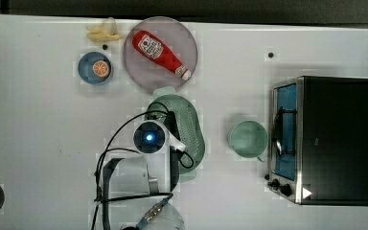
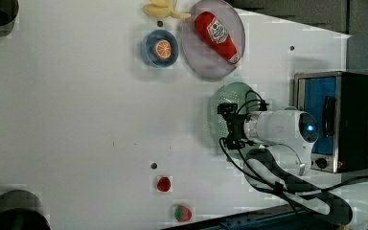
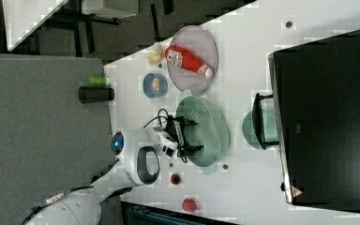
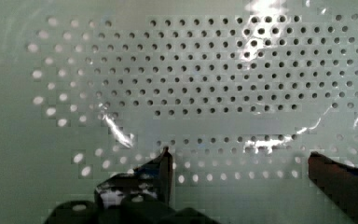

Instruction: Drag strainer right to left.

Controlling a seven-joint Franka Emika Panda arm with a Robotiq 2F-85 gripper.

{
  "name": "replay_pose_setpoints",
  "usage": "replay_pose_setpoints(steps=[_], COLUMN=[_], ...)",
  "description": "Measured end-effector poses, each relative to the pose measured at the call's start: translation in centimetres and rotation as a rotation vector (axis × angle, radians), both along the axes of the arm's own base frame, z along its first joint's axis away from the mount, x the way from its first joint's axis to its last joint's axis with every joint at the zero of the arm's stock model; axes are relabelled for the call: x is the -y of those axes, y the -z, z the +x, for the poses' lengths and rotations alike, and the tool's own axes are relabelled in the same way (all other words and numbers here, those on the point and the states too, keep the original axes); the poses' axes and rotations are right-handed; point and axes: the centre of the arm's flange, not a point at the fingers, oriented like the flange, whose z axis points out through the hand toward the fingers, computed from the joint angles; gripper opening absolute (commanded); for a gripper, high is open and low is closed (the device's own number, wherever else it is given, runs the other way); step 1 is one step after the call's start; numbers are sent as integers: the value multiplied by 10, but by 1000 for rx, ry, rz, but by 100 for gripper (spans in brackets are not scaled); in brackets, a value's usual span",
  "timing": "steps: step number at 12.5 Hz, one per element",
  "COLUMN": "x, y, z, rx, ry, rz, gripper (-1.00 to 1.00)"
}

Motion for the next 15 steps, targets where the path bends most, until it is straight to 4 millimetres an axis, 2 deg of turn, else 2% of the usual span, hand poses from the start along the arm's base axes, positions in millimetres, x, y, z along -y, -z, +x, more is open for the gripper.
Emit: replay_pose_setpoints(steps=[3,6,9,12,15], x=[-12,-34,-75,-123,-162], y=[1,1,-9,-4,3], z=[6,12,24,36,14], rx=[-39,-43,-35,-22,-66], ry=[65,194,208,252,182], rz=[1,4,7,42,9], gripper=[100,100,100,100,100])
